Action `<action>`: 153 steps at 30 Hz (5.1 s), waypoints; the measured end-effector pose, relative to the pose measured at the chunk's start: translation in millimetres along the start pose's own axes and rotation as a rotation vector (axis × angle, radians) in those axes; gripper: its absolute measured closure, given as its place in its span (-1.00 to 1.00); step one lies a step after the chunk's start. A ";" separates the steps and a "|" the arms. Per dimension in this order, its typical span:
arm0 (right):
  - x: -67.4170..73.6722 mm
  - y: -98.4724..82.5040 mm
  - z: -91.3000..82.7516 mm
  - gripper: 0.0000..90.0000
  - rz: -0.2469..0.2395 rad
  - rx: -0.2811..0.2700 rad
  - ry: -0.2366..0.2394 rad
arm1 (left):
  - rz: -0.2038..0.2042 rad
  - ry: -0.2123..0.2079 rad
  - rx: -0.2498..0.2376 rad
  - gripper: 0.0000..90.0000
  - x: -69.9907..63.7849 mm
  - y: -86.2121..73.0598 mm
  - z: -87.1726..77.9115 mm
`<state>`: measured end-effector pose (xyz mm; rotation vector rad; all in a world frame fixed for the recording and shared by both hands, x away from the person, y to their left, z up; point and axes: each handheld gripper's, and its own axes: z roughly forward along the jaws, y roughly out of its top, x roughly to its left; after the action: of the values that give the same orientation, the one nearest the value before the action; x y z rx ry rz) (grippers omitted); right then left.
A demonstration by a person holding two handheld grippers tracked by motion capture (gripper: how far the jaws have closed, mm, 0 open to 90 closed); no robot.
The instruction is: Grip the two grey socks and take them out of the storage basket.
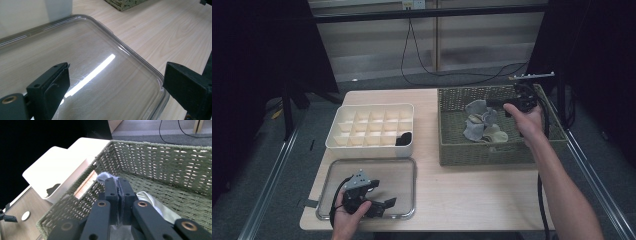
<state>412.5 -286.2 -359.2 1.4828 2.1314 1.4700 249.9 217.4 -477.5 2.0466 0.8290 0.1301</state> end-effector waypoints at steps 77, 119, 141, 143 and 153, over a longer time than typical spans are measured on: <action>114.7 -95.4 -73.8 0.95 -0.117 -0.063 0.228 | 0.089 -0.133 -0.003 -0.88 -46.1 27.0 40.2; 117.3 -170.6 -9.9 0.95 -0.087 0.134 0.274 | 0.272 -0.255 -0.003 0.24 -84.9 59.6 108.7; 115.6 -198.0 3.8 0.94 -0.125 0.260 0.237 | 0.336 -0.207 0.059 0.92 -87.7 49.5 103.6; 115.0 -202.5 6.3 0.94 -0.129 0.283 0.225 | 0.343 -0.216 0.062 0.92 -90.0 49.2 103.6; 108.9 -214.4 18.8 0.82 -0.150 0.329 0.179 | 0.314 -0.294 0.035 0.74 -93.5 48.3 103.0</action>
<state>235.0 -195.0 -494.7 1.2870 2.6331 1.2910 242.3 70.4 -481.0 2.1511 0.3288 -0.0121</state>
